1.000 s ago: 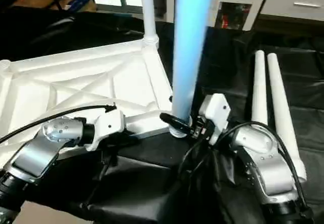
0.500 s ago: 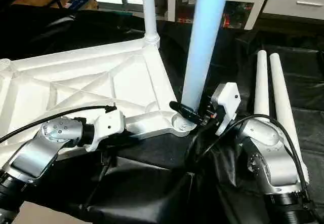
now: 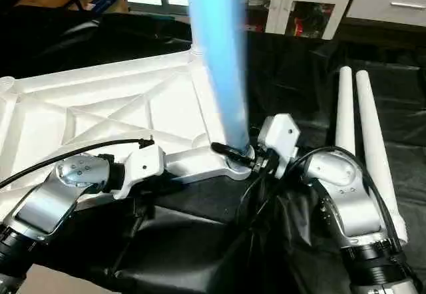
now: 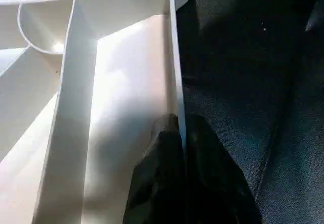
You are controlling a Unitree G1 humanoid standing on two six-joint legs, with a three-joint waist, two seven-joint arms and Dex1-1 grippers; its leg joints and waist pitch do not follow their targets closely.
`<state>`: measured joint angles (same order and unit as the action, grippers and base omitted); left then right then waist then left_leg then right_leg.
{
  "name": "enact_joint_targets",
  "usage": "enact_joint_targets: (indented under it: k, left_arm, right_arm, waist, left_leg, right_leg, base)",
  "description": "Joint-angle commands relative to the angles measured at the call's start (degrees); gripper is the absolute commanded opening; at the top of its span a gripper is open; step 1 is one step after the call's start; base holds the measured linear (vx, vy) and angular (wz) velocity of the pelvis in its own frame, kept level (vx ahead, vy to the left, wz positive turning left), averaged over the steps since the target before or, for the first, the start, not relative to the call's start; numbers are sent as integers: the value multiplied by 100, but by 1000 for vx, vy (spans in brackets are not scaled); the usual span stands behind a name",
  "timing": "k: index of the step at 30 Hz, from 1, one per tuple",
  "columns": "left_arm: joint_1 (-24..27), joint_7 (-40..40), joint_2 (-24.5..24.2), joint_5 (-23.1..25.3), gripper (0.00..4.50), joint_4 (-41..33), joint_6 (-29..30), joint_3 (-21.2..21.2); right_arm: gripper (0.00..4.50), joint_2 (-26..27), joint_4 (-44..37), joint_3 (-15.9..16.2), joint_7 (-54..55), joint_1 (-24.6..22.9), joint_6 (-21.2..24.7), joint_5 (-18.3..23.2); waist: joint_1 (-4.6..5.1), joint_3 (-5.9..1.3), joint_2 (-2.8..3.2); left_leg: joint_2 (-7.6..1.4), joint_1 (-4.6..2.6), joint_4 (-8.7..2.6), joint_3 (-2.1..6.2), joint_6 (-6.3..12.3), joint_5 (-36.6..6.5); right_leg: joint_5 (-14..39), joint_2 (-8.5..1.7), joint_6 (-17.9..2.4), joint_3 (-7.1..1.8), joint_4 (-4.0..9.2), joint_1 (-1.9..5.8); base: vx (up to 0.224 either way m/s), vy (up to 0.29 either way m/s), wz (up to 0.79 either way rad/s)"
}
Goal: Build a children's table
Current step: Insert table leg to table base
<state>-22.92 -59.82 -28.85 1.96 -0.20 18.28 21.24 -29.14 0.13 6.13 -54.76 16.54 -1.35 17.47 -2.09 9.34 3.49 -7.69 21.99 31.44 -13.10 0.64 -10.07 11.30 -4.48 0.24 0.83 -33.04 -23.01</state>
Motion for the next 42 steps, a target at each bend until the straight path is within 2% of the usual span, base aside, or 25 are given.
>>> enact_joint_targets:
  k: [1,3,6,8,10,12,15,19,24,27,28,29,34,38,42]
  left_arm:
    - [181,70,-5,22,0,279,2,107]
    - [176,72,-6,22,0,284,2,105]
    - [178,76,-6,27,0,289,5,103]
    - [182,77,-5,30,0,289,6,102]
    - [188,73,-8,31,0,289,3,103]
    - [199,60,-13,29,0,291,-9,107]
    - [193,50,-5,35,0,302,-20,125]
    - [178,56,14,45,0,311,-21,140]
    - [182,51,22,48,0,293,-19,158]
    - [192,46,19,50,0,292,-26,163]
    - [202,35,14,51,0,286,-27,169]
    - [204,31,12,51,0,282,-25,171]
    - [219,30,1,58,0,252,-11,177]
    - [242,31,-9,58,0,228,-7,163]
    - [253,34,-12,58,0,217,-4,152]
  right_arm:
    - [181,9,257,285,-141,-255,225,-210]
    - [181,33,230,315,-167,-288,260,-144]
    - [181,105,179,274,-149,-348,385,38]
    - [181,141,118,222,-129,-389,520,180]
    - [181,181,73,166,-112,-410,655,317]
    - [181,225,59,122,-109,-406,841,458]
    - [181,239,85,197,-127,-343,896,406]
    - [181,297,114,261,-119,-277,980,382]
    - [181,349,324,341,-39,-154,1194,270]
    - [181,472,525,263,106,-53,1201,258]
    - [181,608,768,130,305,68,1261,282]
    - [181,643,847,88,370,107,1279,285]
    - [181,775,1122,-153,592,223,1345,363]
    - [181,831,1167,-382,729,183,1399,488]
    - [181,828,1101,-474,778,93,1383,521]
  waist:
    - [12,-213,-152]
    - [12,-201,-160]
    - [12,-193,-156]
    - [15,-192,-160]
    - [7,-200,-137]
    - [6,-213,-142]
    - [5,-214,-140]
    - [10,-208,-142]
    - [23,-233,-152]
    - [26,-233,-142]
    - [29,-240,-142]
    - [39,-233,-141]
    - [47,-235,-152]
    - [36,-241,-158]
    - [24,-250,-160]
  left_leg:
    - [-604,-146,-442,340,468,-1385]
    - [-603,-136,-443,341,492,-1418]
    - [-614,-149,-462,359,416,-1573]
    - [-611,-152,-463,356,407,-1585]
    - [-606,-150,-456,354,437,-1470]
    - [-600,-150,-448,348,475,-1388]
    - [-600,-140,-442,342,497,-1317]
    - [-604,-142,-452,348,443,-1423]
    - [-599,-154,-450,347,387,-1446]
    - [-594,-155,-451,346,355,-1459]
    - [-594,-158,-454,349,328,-1481]
    - [-594,-142,-466,360,288,-1547]
    - [-599,-165,-490,376,117,-1825]
    - [-595,-170,-491,363,99,-1812]
    - [-598,-177,-489,354,123,-1763]
  right_leg:
    - [1479,-485,-1292,-281,425,70]
    - [1568,-494,-1302,-281,433,74]
    - [1943,-501,-1231,-284,461,61]
    - [1935,-494,-1216,-290,464,57]
    - [1754,-488,-1235,-286,446,63]
    - [1597,-482,-1274,-280,436,71]
    - [1502,-485,-1311,-274,424,78]
    - [1771,-493,-1286,-275,445,70]
    - [1820,-489,-1279,-274,443,72]
    - [1882,-494,-1290,-277,452,64]
    - [1913,-495,-1294,-278,448,54]
    - [2026,-500,-1274,-276,457,65]
    - [2363,-497,-1146,-283,482,41]
    - [2256,-494,-1132,-296,484,34]
    - [2100,-485,-1151,-297,478,34]
  base:
    - [0,0,0]
    - [0,0,0]
    - [0,0,0]
    - [0,0,0]
    - [0,0,0]
    - [0,0,0]
    - [0,0,0]
    - [0,0,0]
    - [0,0,0]
    - [0,0,0]
    - [0,0,0]
    - [0,0,0]
    - [0,0,0]
    - [0,0,0]
    - [0,0,0]
